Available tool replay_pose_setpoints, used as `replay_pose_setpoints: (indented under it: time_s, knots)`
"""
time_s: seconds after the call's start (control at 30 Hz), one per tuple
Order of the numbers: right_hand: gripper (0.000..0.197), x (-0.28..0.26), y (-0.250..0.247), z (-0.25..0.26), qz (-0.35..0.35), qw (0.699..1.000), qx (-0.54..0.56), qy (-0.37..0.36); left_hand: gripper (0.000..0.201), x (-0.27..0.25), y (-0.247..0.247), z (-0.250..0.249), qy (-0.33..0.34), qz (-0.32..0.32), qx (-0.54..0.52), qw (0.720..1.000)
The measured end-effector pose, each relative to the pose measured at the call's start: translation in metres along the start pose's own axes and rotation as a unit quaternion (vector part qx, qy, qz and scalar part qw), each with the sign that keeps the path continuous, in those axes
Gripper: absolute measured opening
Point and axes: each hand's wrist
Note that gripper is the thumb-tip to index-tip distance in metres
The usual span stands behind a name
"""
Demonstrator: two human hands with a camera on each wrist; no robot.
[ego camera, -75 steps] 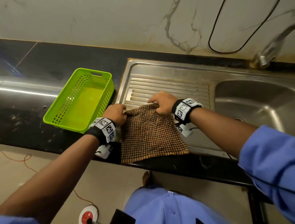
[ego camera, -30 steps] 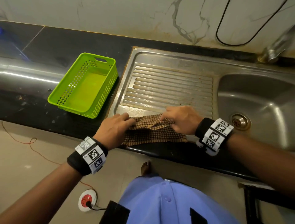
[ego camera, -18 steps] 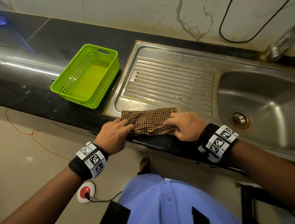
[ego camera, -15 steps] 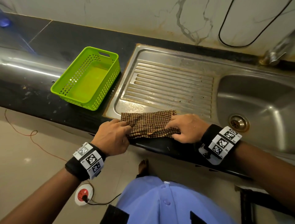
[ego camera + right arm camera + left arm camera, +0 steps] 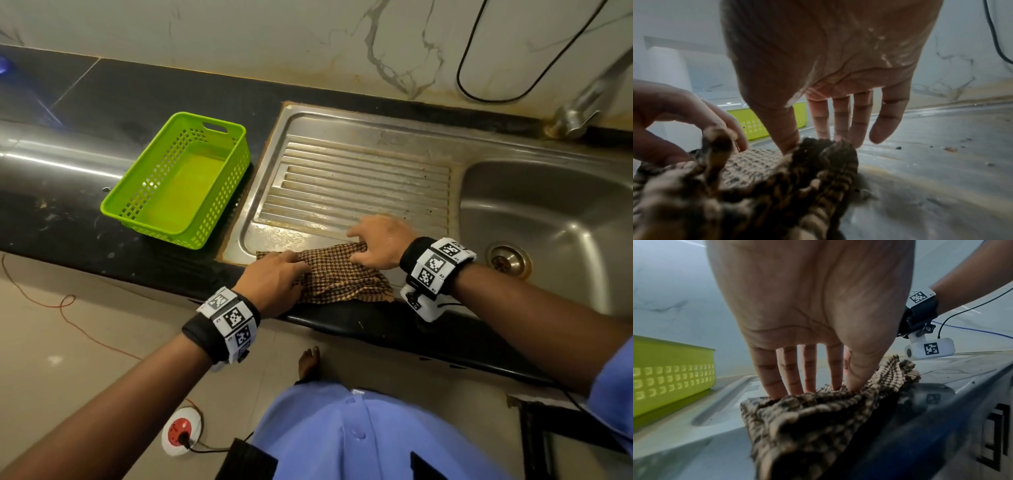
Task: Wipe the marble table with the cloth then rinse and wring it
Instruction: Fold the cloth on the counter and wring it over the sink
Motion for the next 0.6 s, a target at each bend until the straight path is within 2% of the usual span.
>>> replay_pose_setpoints:
  time_s: [0.2, 0.33, 0.43, 0.53, 0.6]
  knots:
    - [0.023, 0.005, -0.003, 0.000, 0.012, 0.995, 0.085, 0.046, 0.057, -0.008, 0.013, 0.004, -0.017, -0.043, -0.048, 0.998]
    - [0.014, 0.001, -0.009, 0.000, 0.016, 0.966, 0.253, 0.048, 0.064, -0.010, 0.024, 0.001, -0.015, -0.045, -0.013, 0.999]
    - [0.026, -0.006, -0.009, -0.001, 0.034, 0.942, 0.332, 0.031, 0.066, -0.009, 0.025, -0.003, -0.016, -0.041, -0.003, 0.999]
    - [0.050, -0.014, -0.008, -0.006, 0.056, 0.946, 0.319, 0.001, 0.064, -0.009, 0.026, -0.006, 0.004, -0.014, 0.005, 1.000]
    - [0.057, -0.016, -0.006, -0.009, 0.039, 0.941, 0.337, 0.011, 0.061, -0.011, 0.031, -0.010, 0.012, 0.015, 0.019, 1.000]
Point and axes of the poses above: each hand's wrist, its own x-axis towards the middle knuckle, its own y-axis out of the palm, z = x × y, and after that the axes turned 12 degrees about -x, right-handed
